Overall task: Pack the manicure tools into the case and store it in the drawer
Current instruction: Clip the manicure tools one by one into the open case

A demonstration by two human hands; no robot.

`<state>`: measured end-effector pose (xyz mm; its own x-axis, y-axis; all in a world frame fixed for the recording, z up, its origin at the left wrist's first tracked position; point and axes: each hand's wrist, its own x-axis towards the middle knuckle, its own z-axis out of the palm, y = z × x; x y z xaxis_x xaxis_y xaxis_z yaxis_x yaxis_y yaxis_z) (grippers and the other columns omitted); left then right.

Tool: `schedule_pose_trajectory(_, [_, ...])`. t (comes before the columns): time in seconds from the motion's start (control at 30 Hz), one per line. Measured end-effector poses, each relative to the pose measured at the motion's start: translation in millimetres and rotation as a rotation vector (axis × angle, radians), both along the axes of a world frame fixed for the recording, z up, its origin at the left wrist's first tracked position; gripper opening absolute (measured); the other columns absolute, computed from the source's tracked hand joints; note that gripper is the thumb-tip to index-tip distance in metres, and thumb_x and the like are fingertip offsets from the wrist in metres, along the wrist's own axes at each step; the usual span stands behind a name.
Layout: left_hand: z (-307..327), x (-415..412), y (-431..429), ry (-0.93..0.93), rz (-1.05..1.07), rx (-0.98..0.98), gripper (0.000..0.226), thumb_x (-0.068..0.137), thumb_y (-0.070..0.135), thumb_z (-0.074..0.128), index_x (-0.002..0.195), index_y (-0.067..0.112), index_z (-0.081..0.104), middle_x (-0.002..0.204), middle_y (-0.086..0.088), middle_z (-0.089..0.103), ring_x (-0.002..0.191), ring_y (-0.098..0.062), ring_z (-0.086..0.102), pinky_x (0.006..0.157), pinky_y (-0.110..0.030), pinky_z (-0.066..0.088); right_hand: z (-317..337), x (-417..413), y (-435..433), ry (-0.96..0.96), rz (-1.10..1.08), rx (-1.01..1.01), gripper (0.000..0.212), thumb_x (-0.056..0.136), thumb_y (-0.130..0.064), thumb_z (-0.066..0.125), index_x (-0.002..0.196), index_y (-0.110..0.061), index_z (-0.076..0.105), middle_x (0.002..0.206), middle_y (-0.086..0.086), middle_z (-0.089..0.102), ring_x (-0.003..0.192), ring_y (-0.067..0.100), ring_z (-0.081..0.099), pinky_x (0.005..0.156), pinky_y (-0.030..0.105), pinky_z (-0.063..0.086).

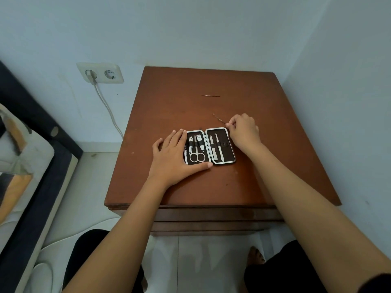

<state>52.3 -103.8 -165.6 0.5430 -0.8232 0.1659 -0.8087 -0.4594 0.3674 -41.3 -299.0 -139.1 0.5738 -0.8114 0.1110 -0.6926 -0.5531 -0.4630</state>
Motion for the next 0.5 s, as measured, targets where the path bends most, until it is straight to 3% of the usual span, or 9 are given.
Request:
schedule_pose_trajectory(0.13, [-7.3,7.0,-3.5,0.012,0.004,0.012,0.119,0.056,0.092,0.033,0.149,0.019,0.019,0.157,0.005,0.019,0.144,-0.008,0.007,0.114,-0.038,0.002,-13.0,-14.0,9.7,-0.283,0.034,0.102,0.009,0.091,-0.010,0.049,0.084,-0.008,0.054,0.085,0.006,0.058,0.084,0.025,0.053,0.073,0.032,0.039])
schedule_pose_trajectory(0.27, [-18.7,22.7,-7.1,0.031,0.021,0.034,0.118,0.056,0.092,0.034,0.148,0.019,0.020,0.157,0.005,0.020,0.144,-0.009,0.008,0.115,-0.039,0.004,-28.4,-26.1,32.6,-0.342,0.132,0.075,0.006,0.085,-0.004,0.055,0.086,-0.006,0.061,0.080,0.003,0.060,0.073,0.014,0.053,0.068,0.022,0.040])
schedule_pose_trajectory(0.5, [-34.4,56.3,-9.6,0.036,0.051,0.068,0.118,0.056,0.092,0.034,0.148,0.020,0.021,0.157,0.005,0.021,0.144,-0.009,0.011,0.115,-0.038,0.005,-48.5,-22.7,47.8,-0.280,0.216,-0.056,0.016,0.085,-0.010,0.059,0.097,-0.010,0.070,0.080,0.005,0.061,0.078,0.020,0.056,0.069,0.038,0.051])
